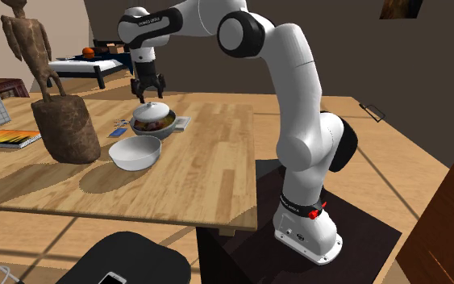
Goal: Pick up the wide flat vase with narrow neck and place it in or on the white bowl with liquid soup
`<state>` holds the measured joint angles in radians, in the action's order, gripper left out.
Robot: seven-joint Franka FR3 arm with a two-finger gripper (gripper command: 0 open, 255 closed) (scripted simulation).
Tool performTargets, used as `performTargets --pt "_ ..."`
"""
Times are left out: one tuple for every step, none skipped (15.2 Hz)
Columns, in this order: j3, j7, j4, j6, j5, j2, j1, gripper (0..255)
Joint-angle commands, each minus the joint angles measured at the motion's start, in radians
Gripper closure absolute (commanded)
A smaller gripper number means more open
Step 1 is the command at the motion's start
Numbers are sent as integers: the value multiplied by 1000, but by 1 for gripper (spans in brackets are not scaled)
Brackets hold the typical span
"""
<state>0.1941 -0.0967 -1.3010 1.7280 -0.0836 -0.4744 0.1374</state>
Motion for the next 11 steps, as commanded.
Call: performTargets --pt "0 0 54 -42 -1 -12 4 0" --pt "0 1 98 -79 -2 -18 7 0" --pt "0 1 146 -118 -3 -28 11 0" --pt "0 2 188 -151 -5 -37 14 0" --pt "0 2 188 -151 -5 -37 14 0" --pt "0 2 187 -150 -5 -37 14 0" --pt "0 2 188 -151 -5 -37 14 0" --pt "0 2 188 -151 -5 -37 14 0" --pt "0 2 188 -151 -5 -37 14 0" --pt "0 2 188 -151 -5 -37 14 0" --pt "0 2 188 -151 -5 -37 14 0"
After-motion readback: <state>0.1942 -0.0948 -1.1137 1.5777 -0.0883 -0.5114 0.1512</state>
